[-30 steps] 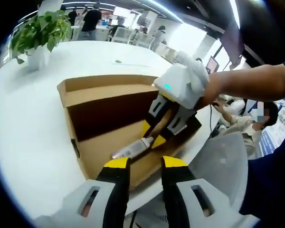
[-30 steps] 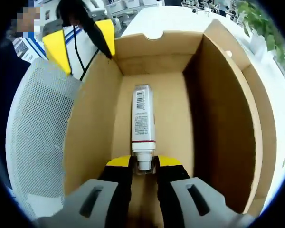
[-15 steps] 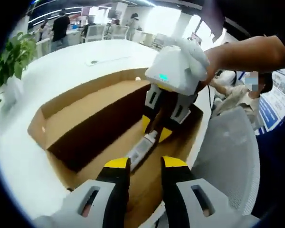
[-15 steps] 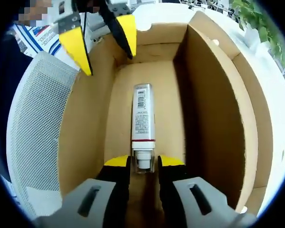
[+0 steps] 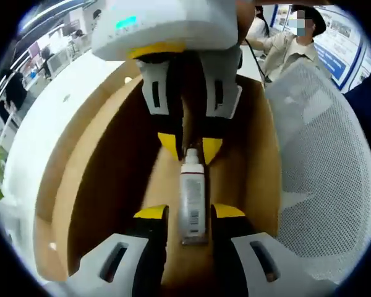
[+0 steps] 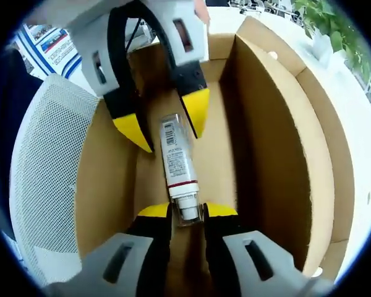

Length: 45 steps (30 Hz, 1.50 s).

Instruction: Operate the shoe box by opening the lid, removing the specified soft item, and placing it in the target area until the item is outside and the box remains undamaged.

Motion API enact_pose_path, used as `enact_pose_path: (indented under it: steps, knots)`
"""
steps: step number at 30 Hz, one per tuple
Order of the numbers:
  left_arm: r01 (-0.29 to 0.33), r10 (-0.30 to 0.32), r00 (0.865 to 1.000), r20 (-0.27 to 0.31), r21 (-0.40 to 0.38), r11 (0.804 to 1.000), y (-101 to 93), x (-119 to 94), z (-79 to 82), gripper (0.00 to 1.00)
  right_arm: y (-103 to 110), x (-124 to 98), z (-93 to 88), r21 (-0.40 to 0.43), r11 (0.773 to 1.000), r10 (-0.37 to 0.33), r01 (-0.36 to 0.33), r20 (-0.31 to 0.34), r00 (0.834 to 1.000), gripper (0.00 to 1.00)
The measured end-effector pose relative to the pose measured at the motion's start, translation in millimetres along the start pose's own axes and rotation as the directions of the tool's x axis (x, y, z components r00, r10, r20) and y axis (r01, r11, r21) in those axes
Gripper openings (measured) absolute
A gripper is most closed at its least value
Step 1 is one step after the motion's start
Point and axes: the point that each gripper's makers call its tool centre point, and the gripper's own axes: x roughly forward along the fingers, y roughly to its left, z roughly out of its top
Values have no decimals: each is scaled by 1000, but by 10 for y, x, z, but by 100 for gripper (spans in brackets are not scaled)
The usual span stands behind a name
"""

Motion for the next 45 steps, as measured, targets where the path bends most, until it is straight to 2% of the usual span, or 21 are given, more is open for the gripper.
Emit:
enact_pose_path:
  steps: [5,8,12,14,17,19,20,21,27,32,34,36,37,39,41,44,45]
  knots:
    - [0,0,1000,-1,3,1000,76,95,52,26,16,15,19,3,1000,7,-7,7,1000,18]
    - [20,-18,999,-50,42,999,35,201,-46,26,16,28,14,8,1000,9,-9,12,1000,18]
    - [15,-11,998,-60,76,997,23,277,-85,25,8,18,23,13,1000,10,-10,22,1000,18]
    - [10,-9,999,-31,65,998,38,264,-30,24,1,21,21,16,1000,11,-11,26,1000,18]
    - [9,-8,1000,-19,70,997,47,276,-18,23,2,37,13,24,1000,14,-15,31,999,18]
    - [21,-22,1000,16,73,997,44,278,-7,20,14,55,1,26,1000,16,-17,30,999,18]
    - [4,-5,1000,15,63,998,58,261,-31,20,-3,54,4,20,1000,8,-9,31,999,18]
    - [24,-27,999,27,81,996,42,257,-34,19,0,49,12,26,1000,9,-10,35,999,18]
    - [46,-51,998,48,100,994,22,250,-23,18,3,27,37,34,999,13,-15,54,998,19]
    - [49,-58,996,72,125,991,6,110,15,18,29,-107,133,47,999,-2,-4,112,994,22]
    - [47,-59,994,91,130,990,9,43,43,18,31,-220,196,50,999,-18,10,160,987,24]
    - [51,-66,991,117,127,991,-2,-24,71,18,47,-336,281,71,997,-23,6,236,971,25]
    - [60,-77,987,139,122,991,-17,-54,97,18,57,-386,289,74,997,-23,4,255,967,25]
    - [98,-110,972,207,64,993,-62,-137,178,18,70,-488,288,75,997,-26,5,284,958,27]
    - [130,-137,957,257,45,990,-93,-241,234,18,124,-606,355,93,995,-11,-23,348,938,26]
    - [154,-154,946,286,25,988,-96,-360,245,18,222,-778,436,105,992,16,-65,414,910,22]
    - [174,-161,932,324,-12,985,-103,-423,287,18,264,-852,473,110,990,30,-87,439,898,20]
